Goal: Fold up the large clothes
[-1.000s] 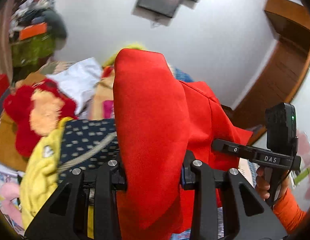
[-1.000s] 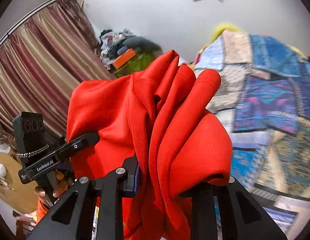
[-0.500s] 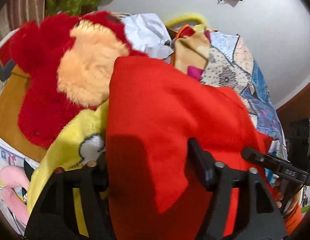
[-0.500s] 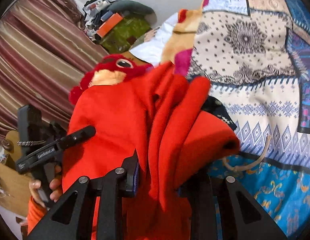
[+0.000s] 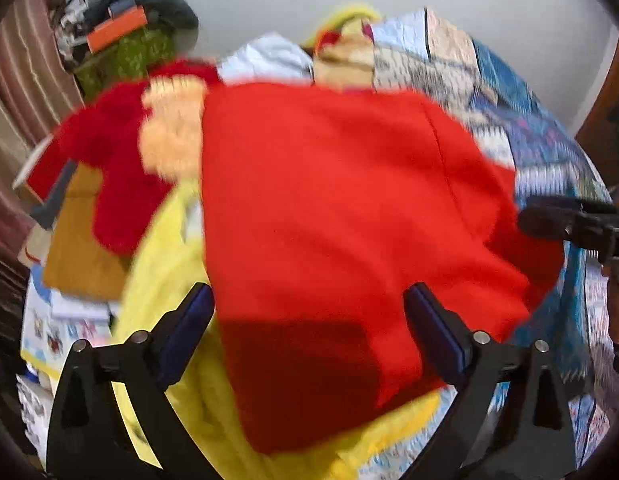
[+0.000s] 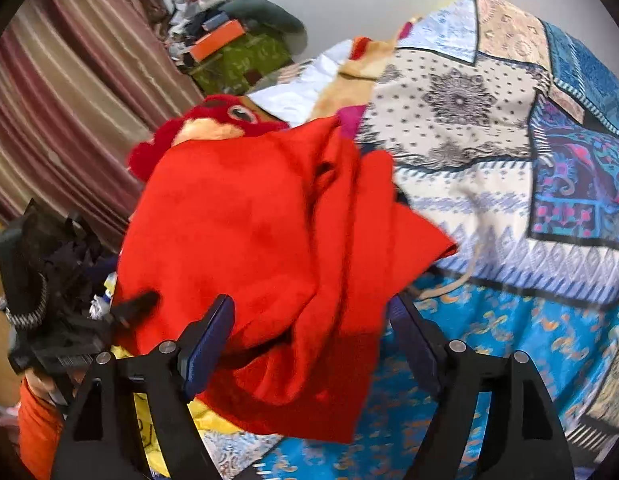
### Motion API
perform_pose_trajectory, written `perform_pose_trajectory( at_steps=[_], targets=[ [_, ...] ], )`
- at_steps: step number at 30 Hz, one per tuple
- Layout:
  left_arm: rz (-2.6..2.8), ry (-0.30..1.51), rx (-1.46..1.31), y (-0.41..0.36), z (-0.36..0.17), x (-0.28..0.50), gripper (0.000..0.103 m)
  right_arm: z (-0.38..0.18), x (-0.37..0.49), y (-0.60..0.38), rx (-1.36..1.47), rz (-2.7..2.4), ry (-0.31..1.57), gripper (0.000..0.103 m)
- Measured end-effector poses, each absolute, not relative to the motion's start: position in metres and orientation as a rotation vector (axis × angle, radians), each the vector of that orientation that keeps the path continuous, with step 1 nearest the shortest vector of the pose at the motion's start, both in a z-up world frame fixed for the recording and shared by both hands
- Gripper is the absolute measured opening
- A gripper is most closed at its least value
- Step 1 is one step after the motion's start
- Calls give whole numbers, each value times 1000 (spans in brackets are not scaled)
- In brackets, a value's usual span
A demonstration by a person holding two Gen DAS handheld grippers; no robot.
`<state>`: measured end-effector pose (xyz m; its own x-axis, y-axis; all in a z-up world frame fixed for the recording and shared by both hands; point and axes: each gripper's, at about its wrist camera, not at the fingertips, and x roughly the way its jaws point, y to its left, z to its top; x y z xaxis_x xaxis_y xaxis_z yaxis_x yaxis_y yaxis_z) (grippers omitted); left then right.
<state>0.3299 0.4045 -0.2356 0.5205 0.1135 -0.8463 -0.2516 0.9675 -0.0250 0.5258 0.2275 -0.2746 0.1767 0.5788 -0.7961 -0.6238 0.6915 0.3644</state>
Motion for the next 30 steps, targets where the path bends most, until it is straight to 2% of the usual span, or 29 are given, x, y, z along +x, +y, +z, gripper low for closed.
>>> perform_pose_trajectory(
  at_steps=[7, 14, 18, 22, 30],
  targets=[
    [254, 1001, -317, 407, -268, 295, 99, -331, 511, 216, -58, 802, 1258, 78],
    [306, 1000, -405, 404, -277, 268, 98, -329, 497, 181, -73, 779, 1263, 78],
    [334, 1013, -353, 392, -259, 259, 98, -305, 475, 171, -214, 759, 1176, 78],
    [364, 975, -251, 372, -224, 247, 98, -265, 456, 150, -199, 786, 1109, 78],
    [339, 689, -190, 322, -100, 197, 98, -128, 397, 105, -27, 872, 849, 78]
  ],
)
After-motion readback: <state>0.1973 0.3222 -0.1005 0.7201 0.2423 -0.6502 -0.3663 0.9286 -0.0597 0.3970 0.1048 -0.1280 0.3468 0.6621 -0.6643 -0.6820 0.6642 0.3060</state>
